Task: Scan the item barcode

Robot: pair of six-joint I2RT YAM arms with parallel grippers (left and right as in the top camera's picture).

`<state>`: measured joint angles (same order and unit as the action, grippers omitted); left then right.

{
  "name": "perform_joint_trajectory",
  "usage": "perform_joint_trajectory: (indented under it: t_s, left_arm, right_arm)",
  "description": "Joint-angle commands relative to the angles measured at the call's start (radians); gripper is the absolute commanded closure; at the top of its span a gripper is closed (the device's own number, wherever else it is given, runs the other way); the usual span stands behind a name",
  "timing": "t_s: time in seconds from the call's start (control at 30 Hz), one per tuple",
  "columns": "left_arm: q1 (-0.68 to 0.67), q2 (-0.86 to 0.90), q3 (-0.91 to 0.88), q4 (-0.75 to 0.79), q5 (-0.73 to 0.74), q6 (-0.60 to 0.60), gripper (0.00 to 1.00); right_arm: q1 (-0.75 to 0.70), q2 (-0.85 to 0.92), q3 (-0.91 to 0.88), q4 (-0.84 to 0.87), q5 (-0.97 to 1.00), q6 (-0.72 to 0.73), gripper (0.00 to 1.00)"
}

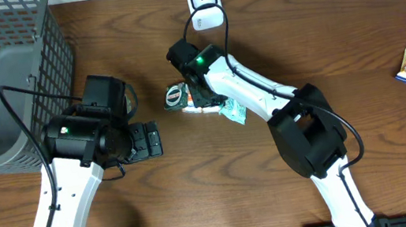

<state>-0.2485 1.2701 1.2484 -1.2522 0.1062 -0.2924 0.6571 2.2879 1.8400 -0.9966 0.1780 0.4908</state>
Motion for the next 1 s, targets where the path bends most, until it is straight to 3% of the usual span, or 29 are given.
perform_joint_trajectory:
  t_s: [0.0, 0.17, 0.4, 0.6, 0.77, 0.97]
  left_arm:
    - [0.003, 0.003, -0.004, -0.002, 0.009, -0.009, 0.02]
    - [0.003, 0.003, -0.004, -0.003, 0.009, -0.009, 0.02]
    - [0.003, 0.003, -0.004, -0.003, 0.009, -0.009, 0.02]
    - [0.003, 0.003, -0.004, -0.002, 0.009, -0.009, 0.03]
    - [0.003, 0.003, -0.004, -0.002, 0.009, -0.009, 0.02]
    - [0.003, 0.003, -0.004, -0.003, 0.009, -0.009, 0.02]
  right_arm:
    - [-0.002, 0.007, -0.018, 0.049, -0.223, -0.074, 0.82]
    - [0.005, 0.007, -0.017, 0.132, -0.398, -0.073, 0.85]
    - [-0.010, 0.007, 0.016, 0.134, -0.398, -0.073, 0.83]
    - [-0.058, 0.007, 0.163, -0.046, -0.390, -0.110, 0.76]
    - [-0.096, 0.007, 0.282, -0.211, -0.382, -0.175, 0.60]
    - [-0.092, 0.007, 0.274, -0.356, -0.130, -0.129, 0.53]
